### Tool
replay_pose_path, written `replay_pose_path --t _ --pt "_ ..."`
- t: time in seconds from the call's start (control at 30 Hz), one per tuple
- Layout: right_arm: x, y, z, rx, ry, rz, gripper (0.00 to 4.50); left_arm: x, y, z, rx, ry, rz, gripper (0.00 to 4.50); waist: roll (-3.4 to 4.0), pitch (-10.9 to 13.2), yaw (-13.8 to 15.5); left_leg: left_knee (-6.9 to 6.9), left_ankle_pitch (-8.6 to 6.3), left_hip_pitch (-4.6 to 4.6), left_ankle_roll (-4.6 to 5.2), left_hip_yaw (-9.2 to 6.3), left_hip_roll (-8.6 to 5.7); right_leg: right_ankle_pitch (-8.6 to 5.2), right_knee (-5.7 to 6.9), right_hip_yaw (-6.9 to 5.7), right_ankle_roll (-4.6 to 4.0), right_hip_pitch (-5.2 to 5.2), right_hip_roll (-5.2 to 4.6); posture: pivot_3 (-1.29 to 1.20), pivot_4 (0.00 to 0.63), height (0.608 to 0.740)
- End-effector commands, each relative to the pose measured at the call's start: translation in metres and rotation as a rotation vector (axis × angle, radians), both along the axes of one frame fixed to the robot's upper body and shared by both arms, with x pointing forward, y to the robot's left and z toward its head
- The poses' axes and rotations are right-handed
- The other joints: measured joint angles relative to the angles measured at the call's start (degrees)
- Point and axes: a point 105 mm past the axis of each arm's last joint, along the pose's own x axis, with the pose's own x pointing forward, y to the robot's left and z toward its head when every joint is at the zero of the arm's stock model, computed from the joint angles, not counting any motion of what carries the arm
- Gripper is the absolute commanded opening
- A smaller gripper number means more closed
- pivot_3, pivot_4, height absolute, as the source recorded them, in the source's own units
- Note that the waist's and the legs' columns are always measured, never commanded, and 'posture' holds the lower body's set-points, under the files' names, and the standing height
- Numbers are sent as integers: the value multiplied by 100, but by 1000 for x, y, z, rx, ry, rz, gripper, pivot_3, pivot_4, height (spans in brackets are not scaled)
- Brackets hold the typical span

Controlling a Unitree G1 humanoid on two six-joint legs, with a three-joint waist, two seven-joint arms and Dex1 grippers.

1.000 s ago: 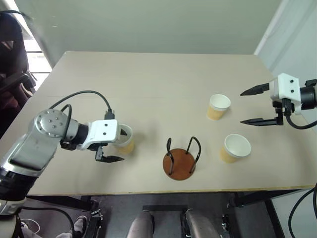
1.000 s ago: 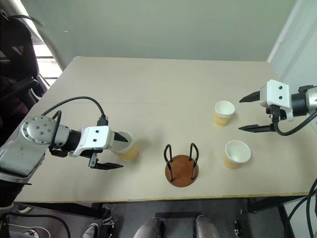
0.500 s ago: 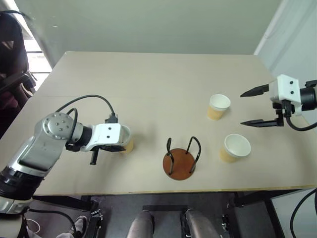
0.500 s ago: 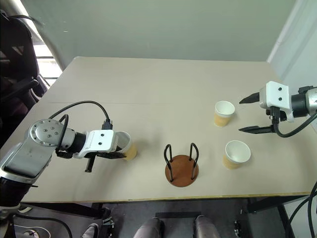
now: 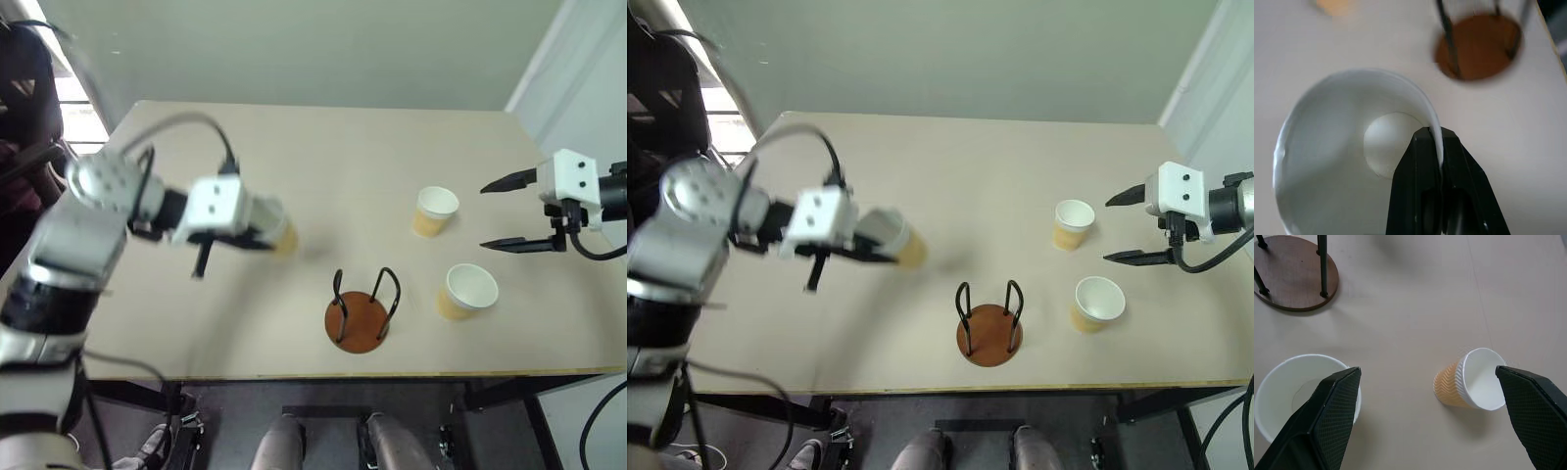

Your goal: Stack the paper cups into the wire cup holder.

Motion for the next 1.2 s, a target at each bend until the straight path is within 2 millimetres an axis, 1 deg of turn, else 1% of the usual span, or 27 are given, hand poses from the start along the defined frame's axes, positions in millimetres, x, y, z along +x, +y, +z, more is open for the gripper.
replay_pose_path --t 0.03,0.1,0.2,0.43,0.5,0.6,0.7,0.8,0.93,0.97,1.03,1.1,1.2 --pt "-3 1 16 14 -73 1 4500 6 -15 42 -56 -96 -88 39 0 0 -1 2 2 0 3 1 -1 2 -4 1 4 3 -1 0 150 740" --pt "-4 1 16 17 -77 0 4500 11 -26 55 -55 -131 -132 39 6 -3 -16 1 4 -1 8 2 -1 13 -22 6 20 9 -2 0 150 740" --pt "-5 -1 17 18 -86 -11 4500 10 -45 63 -62 -141 -225 39 9 -4 -20 -3 4 -1 12 1 0 43 -44 7 71 15 -3 0 150 740" --pt "-10 -3 17 19 -93 -28 4500 -9 -89 55 -75 -61 -461 39 9 -4 -15 -6 -4 -24 26 9 3 56 -87 7 100 14 -4 0 150 740" --pt "-11 -3 17 20 -93 -32 4500 -14 -98 51 -75 -28 -506 39 9 -4 4 -4 -6 -28 29 10 3 55 -93 6 101 14 -4 0 150 740" --pt "-14 -5 17 19 -95 -42 4500 -29 -113 48 -88 47 -595 39 9 -4 27 -1 -8 -31 32 13 2 55 -96 7 107 15 -6 0 150 740" --pt "-15 -5 18 18 -95 -48 4500 -38 -117 46 -87 93 -638 39 9 -4 33 4 -7 -33 32 16 2 59 -97 8 116 16 -5 0 150 740" --pt "-17 -6 18 17 -97 -56 4500 -48 -118 35 -50 162 -672 39 9 -4 32 7 -7 -30 32 19 2 61 -95 11 120 18 -5 0 150 740" --pt "-20 -8 18 16 -94 -57 4500 -52 -117 22 7 195 -688 39 9 -3 36 14 -5 -21 35 19 2 61 -92 12 122 28 -5 0 150 740" --pt "-24 -9 18 7 -85 -49 4500 -52 -118 19 24 195 -691 39 9 -3 44 17 -5 -20 36 19 2 61 -92 11 123 31 -5 0 150 740" --pt "-41 -6 22 31 -46 9 4500 -51 -119 17 37 190 -694 39 11 -2 75 27 -5 -20 36 19 1 61 -92 11 125 37 -5 0 150 740" --pt "-59 -5 30 59 -19 60 4500 -50 -120 18 41 185 -694 39 19 2 101 35 -5 -25 36 20 -3 58 -94 12 129 39 -6 0 150 740" --pt "-82 -7 59 137 -22 93 4500 -48 -121 15 51 179 -691 39 21 3 106 42 -6 -27 37 29 -11 47 -94 18 128 39 -7 0 150 740"
